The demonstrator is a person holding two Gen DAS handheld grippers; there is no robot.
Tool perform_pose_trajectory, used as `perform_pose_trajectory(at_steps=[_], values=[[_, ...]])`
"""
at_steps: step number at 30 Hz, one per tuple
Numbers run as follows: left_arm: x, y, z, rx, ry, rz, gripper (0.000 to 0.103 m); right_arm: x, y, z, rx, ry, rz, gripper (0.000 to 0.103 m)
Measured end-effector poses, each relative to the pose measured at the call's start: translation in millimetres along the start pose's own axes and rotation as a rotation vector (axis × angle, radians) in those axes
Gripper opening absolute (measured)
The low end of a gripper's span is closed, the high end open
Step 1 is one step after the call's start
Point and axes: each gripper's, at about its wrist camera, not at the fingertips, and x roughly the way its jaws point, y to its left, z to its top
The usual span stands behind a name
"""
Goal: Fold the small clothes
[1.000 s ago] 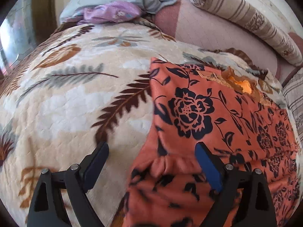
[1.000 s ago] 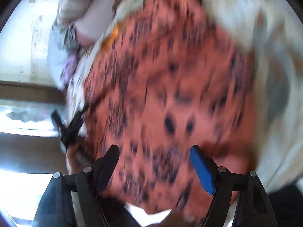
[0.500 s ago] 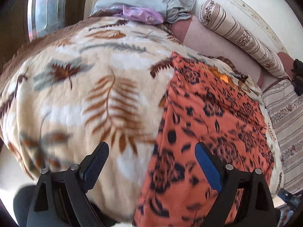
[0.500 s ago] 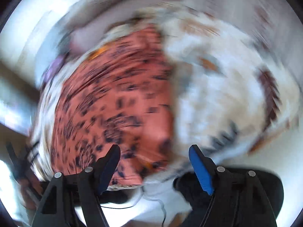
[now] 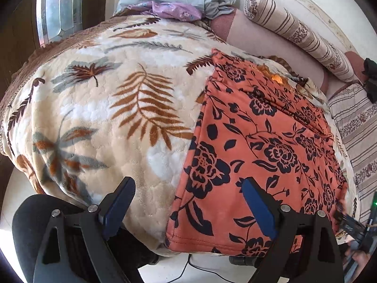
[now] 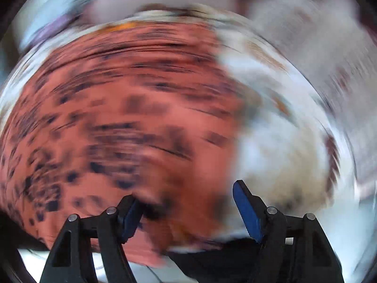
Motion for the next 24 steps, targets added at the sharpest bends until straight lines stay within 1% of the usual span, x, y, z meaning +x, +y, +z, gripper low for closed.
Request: perform_pose_trajectory(at_steps=[1,2,3,4,5,6,7,9,10,12,13,14,15,16,17,18,19,20,22,23,24], values=[[-1,3,0,-0.009,-0.006,0.007,0.092,-4,-33,-5,0.081,0.011,-0.054,0.075],[1,5,-1,-0.018,0.002,0.007,0.092,-7,-54,-8,0.139,0.019,-0.065,0.075],[3,5,-1,-0.024,0.013,-0.003,0.092,-16,-89,-15,0.244,0.031,-0.059,0.075],[5,5,-2,-0.028,0.027,-0.017,0.092,-25,-107,-19,0.298,0.016,-0.025,0.078],[7,4,-3,-0.028,0.038,-0.026,0.092,-32,-116,-21,0.320,-0.001,0.004,0.078],[9,3,-3,-0.026,0.048,-0.037,0.092,-41,-120,-22,0.323,-0.019,0.054,0.078],[10,2,-4,-0.025,0.054,-0.049,0.092,-45,-119,-22,0.314,-0.026,0.117,0.078],[12,1,-5,-0.028,0.061,-0.056,0.092,-42,-109,-17,0.312,-0.019,0.305,0.077],[14,2,-5,-0.032,0.067,-0.061,0.092,-36,-102,-13,0.313,-0.014,0.340,0.076],[15,5,-7,-0.048,0.085,-0.086,0.092,-22,-97,-3,0.312,-0.040,0.315,0.077],[16,7,-8,-0.055,0.095,-0.093,0.092,-8,-96,4,0.308,-0.023,0.289,0.077],[16,9,-10,-0.061,0.098,-0.100,0.092,8,-98,12,0.297,0.015,0.279,0.076],[15,11,-12,-0.062,0.102,-0.105,0.092,24,-98,14,0.286,0.078,0.282,0.076],[15,12,-15,-0.060,0.108,-0.106,0.092,34,-97,12,0.280,0.118,0.310,0.070],[15,14,-17,-0.055,0.112,-0.106,0.092,39,-95,13,0.264,0.134,0.330,0.061],[17,14,-20,-0.048,0.119,-0.101,0.092,37,-90,10,0.224,0.131,0.325,0.058],[18,14,-21,-0.042,0.123,-0.096,0.092,34,-87,8,0.201,0.124,0.327,0.050],[20,12,-22,-0.029,0.126,-0.089,0.092,33,-87,6,0.197,0.130,0.345,0.045],[27,7,-24,0.009,0.149,-0.073,0.092,37,-92,4,0.212,0.138,0.354,0.045],[32,4,-25,0.031,0.172,-0.068,0.090,39,-97,5,0.224,0.142,0.360,0.047],[35,2,-27,0.046,0.187,-0.056,0.081,42,-101,7,0.240,0.148,0.382,0.048]])
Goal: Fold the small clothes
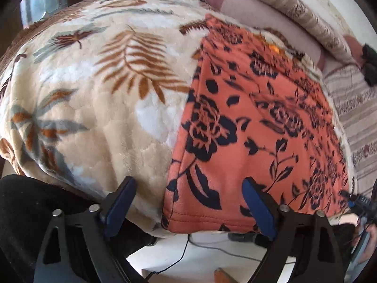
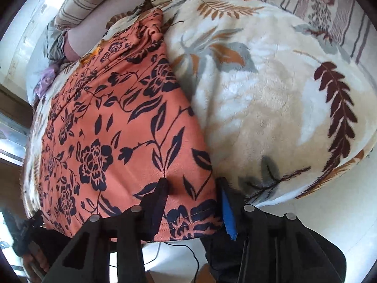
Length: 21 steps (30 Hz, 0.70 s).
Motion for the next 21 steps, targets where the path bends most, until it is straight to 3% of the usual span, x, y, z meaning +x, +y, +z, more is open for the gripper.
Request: perform_pose_trajectory(at_steps=[2,7,11,12,14,15,16,17,21], values=[[3,-4,-2,0.030,-0.002,0.053,0.071,-1,-1,2,-0.009,0.016,0.045,0.063],[1,2,-2,0.021,-0.009,0.063,0.050,5,13,6,-0.106,0.090,0.037,0.072],[0,7,-1,-0.001,-0.016,0.052,0.051,12,1,15,-0.043,0.132,0.123,0.071],[-1,7,-2,0.000,-0.018,0.049,0.057,14,0,19,-0.037,0.140,0.136,0.069],[0,2,-3,0.019,-0.015,0.060,0.060,12,-2,20,-0.035,0.149,0.103,0.034],[0,0,-2,0.021,-0.010,0.069,0.047,10,-5,19,-0.032,0.152,0.092,0.027],[-3,0,-1,0.018,-0.013,0.070,0.020,6,-8,19,-0.018,0.155,0.127,0.010],[-8,0,1,0.017,-0.023,0.059,0.012,1,-9,17,-0.013,0.151,0.152,0.008],[-31,4,2,-0.006,-0.095,0.013,0.007,-27,-7,16,0.028,0.080,0.252,0.008]])
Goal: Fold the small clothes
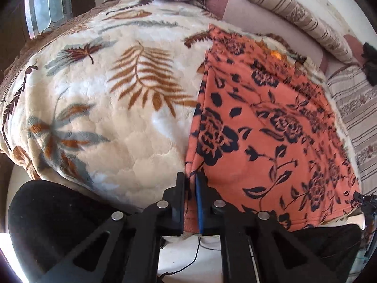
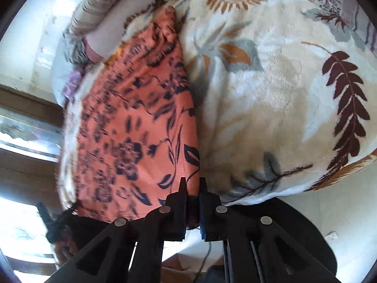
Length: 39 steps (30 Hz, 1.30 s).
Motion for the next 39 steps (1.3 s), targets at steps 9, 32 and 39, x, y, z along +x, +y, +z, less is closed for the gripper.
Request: perform_pose_trajectory(at_steps=[9,32,39], values=[[30,-15,-2,0.063,0.078,-0.015,0.063,39,-14,2,0.100,0.097,0.031,0.023],[34,-11,26,0.038,0.137,-0.030,0.006,36,-13,4,0.129,0.146,0.024,0.008],[-19,-55,137,0.109,-0.038,-0.182,0.006,7,39,78,0.087,0.016,0.160,0.008]])
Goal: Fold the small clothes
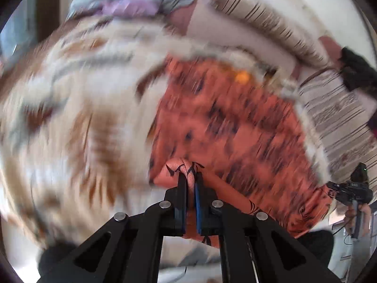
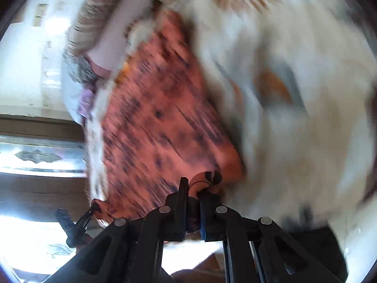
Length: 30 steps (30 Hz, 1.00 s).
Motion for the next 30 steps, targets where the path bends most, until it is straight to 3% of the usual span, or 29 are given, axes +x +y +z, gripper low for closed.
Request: perform_pose_trajectory(at_steps=[3,5,6,7,8,9,11,12,16,18,19,21,23,27,30], values=[[-6,-17,90,0.028,-0.169,-0.048,0.006,-15,49,70,-0.050,-0.138,0.089,0.008],[18,-20,139,0.046,-0.222,-0.014,0.010,-9,76,122,-0.098,-0.229,0.088,0.009],[40,-20,156,0.053,-0.240,0.015,0.028,3,79,142,-0.088,-0.235,0.112,0.012],[70,-16,170,0.056,-0.244,0.048,0.067,19,79,160,-0.093,-0.228,0.120,0.019],[96,-10,177,0.048,-0.221,0.084,0.083,38,75,177,-0.121,-0.215,0.088,0.029],[128,-2,182,0.040,-0.176,0.132,0.090,62,64,189,-0.104,-0.206,0.018,0.030],[156,21,179,0.013,-0.072,0.177,0.088,94,38,191,-0.004,-0.158,-0.073,0.032],[158,33,176,-0.026,-0.061,0.178,0.088,101,30,183,0.004,-0.163,-0.090,0.032],[105,63,144,-0.130,-0.207,0.136,0.089,87,26,142,-0.088,-0.219,-0.119,0.034],[100,60,123,-0.095,-0.165,0.086,0.089,77,27,130,-0.117,-0.247,-0.154,0.064],[107,55,117,-0.063,-0.128,0.076,0.089,76,26,129,-0.122,-0.261,-0.171,0.086],[127,38,102,0.042,-0.061,0.098,0.089,90,27,127,-0.147,-0.213,-0.182,0.087],[137,22,101,0.096,-0.071,0.182,0.089,102,32,129,-0.197,-0.173,-0.249,0.087],[134,4,130,0.119,-0.138,0.092,0.089,86,36,128,-0.165,-0.265,-0.242,0.087],[159,-9,165,0.189,-0.125,0.128,0.089,77,38,145,-0.147,-0.315,-0.248,0.087]])
